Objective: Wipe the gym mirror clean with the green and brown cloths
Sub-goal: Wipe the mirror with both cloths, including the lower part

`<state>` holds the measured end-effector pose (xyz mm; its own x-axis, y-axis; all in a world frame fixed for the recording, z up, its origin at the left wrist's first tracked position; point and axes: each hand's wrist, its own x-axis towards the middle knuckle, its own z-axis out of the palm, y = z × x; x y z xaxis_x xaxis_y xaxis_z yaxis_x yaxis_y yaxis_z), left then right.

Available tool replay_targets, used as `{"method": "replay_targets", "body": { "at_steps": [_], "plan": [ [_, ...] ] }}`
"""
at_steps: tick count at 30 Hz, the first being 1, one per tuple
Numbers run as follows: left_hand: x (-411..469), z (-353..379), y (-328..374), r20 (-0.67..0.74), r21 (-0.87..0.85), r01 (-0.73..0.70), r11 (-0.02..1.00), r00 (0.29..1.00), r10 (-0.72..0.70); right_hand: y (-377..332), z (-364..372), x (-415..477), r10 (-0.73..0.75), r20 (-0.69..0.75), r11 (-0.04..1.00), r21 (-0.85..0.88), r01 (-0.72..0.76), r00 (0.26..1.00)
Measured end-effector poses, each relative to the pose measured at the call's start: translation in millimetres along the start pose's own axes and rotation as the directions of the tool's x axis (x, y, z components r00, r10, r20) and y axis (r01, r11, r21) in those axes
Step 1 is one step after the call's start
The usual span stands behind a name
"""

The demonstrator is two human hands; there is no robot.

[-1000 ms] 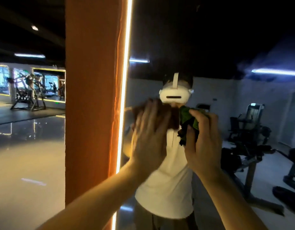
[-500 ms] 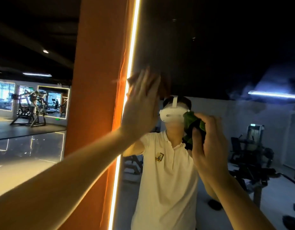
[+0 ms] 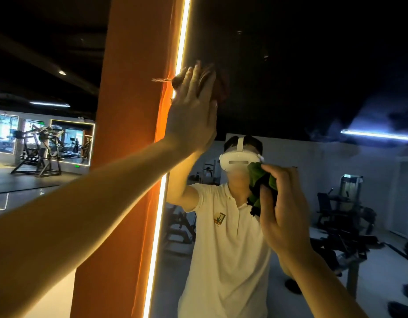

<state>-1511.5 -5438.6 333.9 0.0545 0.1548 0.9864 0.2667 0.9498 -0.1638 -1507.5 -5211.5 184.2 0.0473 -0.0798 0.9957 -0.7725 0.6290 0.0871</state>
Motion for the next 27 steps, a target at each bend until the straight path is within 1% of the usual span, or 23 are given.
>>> {"method": "replay_targets", "body": {
  "at_steps": [2,4,5,7,9,10,11,12,13,14,15,16,17,18,19,21,24,25,26,27],
  "plan": [
    [-27,7,12,-0.001,-0.036,-0.041,0.999,0.999,0.041,1,-2,-3,0.004,-0.002,1.0,0.019,-0.004,1.0],
    [-81,5,32,0.063,-0.081,-0.142,0.987,0.987,0.147,2,-4,-6,0.025,-0.02,0.999,0.041,-0.024,1.0],
    [-108,1,41,0.121,-0.106,-0.21,0.972,0.967,0.223,3,-4,-7,0.041,-0.031,0.998,0.056,-0.039,0.999],
    [-145,-5,48,0.244,-0.12,-0.382,0.916,0.883,0.401,3,-4,-6,0.073,-0.057,0.995,0.077,-0.068,0.996],
    [-137,-10,37,0.31,-0.07,-0.559,0.826,0.775,0.55,3,-5,-5,0.095,-0.083,0.993,0.083,-0.088,0.992],
    [-122,-8,29,0.323,-0.037,-0.612,0.79,0.741,0.589,4,-5,-4,0.1,-0.087,0.992,0.083,-0.093,0.991],
    [-102,-6,22,0.321,0.005,-0.631,0.775,0.735,0.597,4,-5,-3,0.104,-0.086,0.992,0.084,-0.097,0.991],
    [-78,-5,17,0.302,0.053,-0.612,0.789,0.763,0.571,4,-5,-2,0.105,-0.081,0.992,0.084,-0.099,0.991],
    [-52,-1,12,0.256,0.089,-0.555,0.827,0.815,0.519,4,-5,-3,0.103,-0.076,0.992,0.08,-0.097,0.992],
    [-27,2,12,0.191,0.1,-0.466,0.879,0.876,0.443,4,-4,-4,0.094,-0.073,0.994,0.069,-0.089,0.993],
    [-5,2,14,0.119,0.083,-0.342,0.936,0.936,0.332,4,-4,-5,0.078,-0.071,0.996,0.053,-0.074,0.994],
    [10,2,19,0.057,0.042,-0.211,0.977,0.976,0.208,4,-4,-7,0.06,-0.072,0.998,0.039,-0.057,0.996],
    [17,4,26,0.009,0.001,-0.114,0.994,0.993,0.114,4,-4,-9,0.05,-0.072,0.998,0.032,-0.048,0.996],
    [16,8,34,-0.02,-0.034,-0.066,0.997,0.998,0.066,5,-5,-10,0.046,-0.073,0.999,0.032,-0.044,0.996],
    [8,14,40,-0.031,-0.067,-0.065,0.996,0.998,0.063,6,-7,-10,0.045,-0.074,0.998,0.037,-0.043,0.996],
    [-30,21,52,0.0,-0.116,-0.158,0.981,0.987,0.159,8,-9,-11,0.059,-0.078,0.997,0.055,-0.055,0.995],
    [-123,15,66,0.162,-0.16,-0.273,0.949,0.941,0.298,5,-11,-20,0.099,-0.092,0.992,0.089,-0.091,0.991],
    [-163,9,64,0.233,-0.155,-0.323,0.934,0.907,0.352,2,-12,-26,0.108,-0.087,0.99,0.099,-0.099,0.99],
    [-203,2,58,0.31,-0.144,-0.404,0.903,0.848,0.429,0,-14,-33,0.113,-0.072,0.989,0.104,-0.105,0.991],
    [-242,-8,51,0.395,-0.118,-0.516,0.849,0.76,0.517,-1,-16,-43,0.108,-0.036,0.989,0.104,-0.103,0.994]
  ]
}}
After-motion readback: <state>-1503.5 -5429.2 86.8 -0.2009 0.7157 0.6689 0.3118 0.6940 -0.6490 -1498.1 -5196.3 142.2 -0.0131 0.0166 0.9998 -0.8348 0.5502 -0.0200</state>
